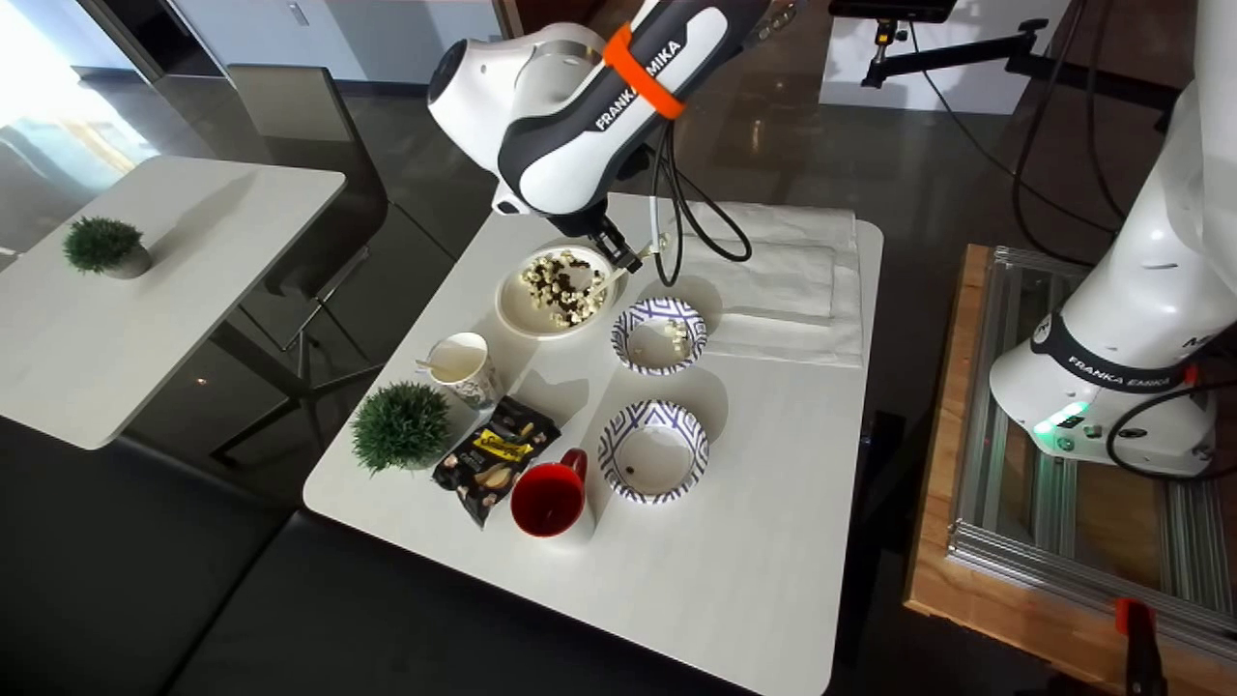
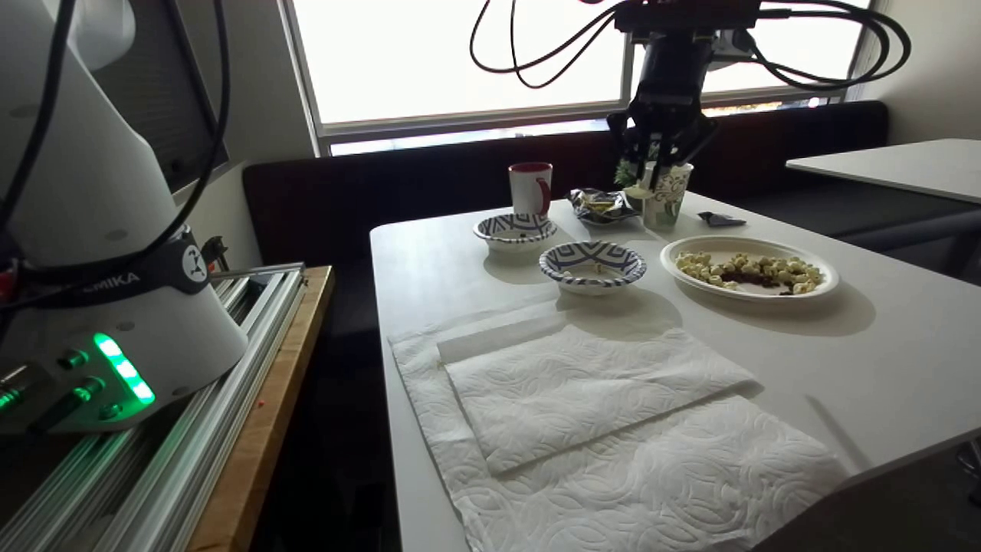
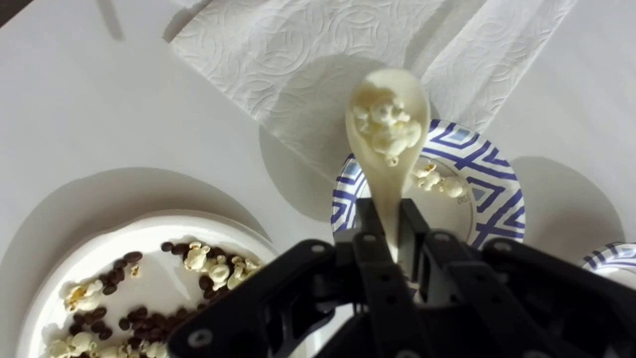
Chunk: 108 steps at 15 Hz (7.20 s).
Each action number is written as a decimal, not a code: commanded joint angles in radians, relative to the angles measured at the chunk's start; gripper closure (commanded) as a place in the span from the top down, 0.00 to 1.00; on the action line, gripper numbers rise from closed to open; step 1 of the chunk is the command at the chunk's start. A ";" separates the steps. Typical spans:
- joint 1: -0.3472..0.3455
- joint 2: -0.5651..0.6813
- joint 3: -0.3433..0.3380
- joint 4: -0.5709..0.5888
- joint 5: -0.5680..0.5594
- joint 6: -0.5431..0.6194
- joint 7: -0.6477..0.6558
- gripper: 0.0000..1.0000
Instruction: Use the white spoon to place some contents from the white plate in the bowl on the right.
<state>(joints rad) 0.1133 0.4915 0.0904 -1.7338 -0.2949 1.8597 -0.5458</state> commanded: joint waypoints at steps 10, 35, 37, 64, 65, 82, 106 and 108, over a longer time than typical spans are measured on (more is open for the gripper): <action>-0.144 -0.124 0.092 -0.264 0.219 0.308 -0.257 0.04; -0.294 0.114 0.119 -0.058 0.785 0.004 -1.097 0.04; -0.293 0.128 0.111 -0.035 0.799 -0.024 -1.102 0.04; -0.180 -0.145 -0.167 -0.364 0.230 0.455 0.041 0.04; -0.177 -0.142 -0.173 -0.364 0.208 0.457 0.103 0.04; -0.179 -0.038 -0.160 -0.315 0.172 0.472 0.346 0.04; -0.158 -0.360 -0.175 -0.447 0.108 0.303 0.467 1.00; -0.154 -0.433 -0.169 -0.490 0.091 0.311 0.478 1.00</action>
<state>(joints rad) -0.0494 0.2001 -0.0871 -2.1136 -0.1642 2.1696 -0.0917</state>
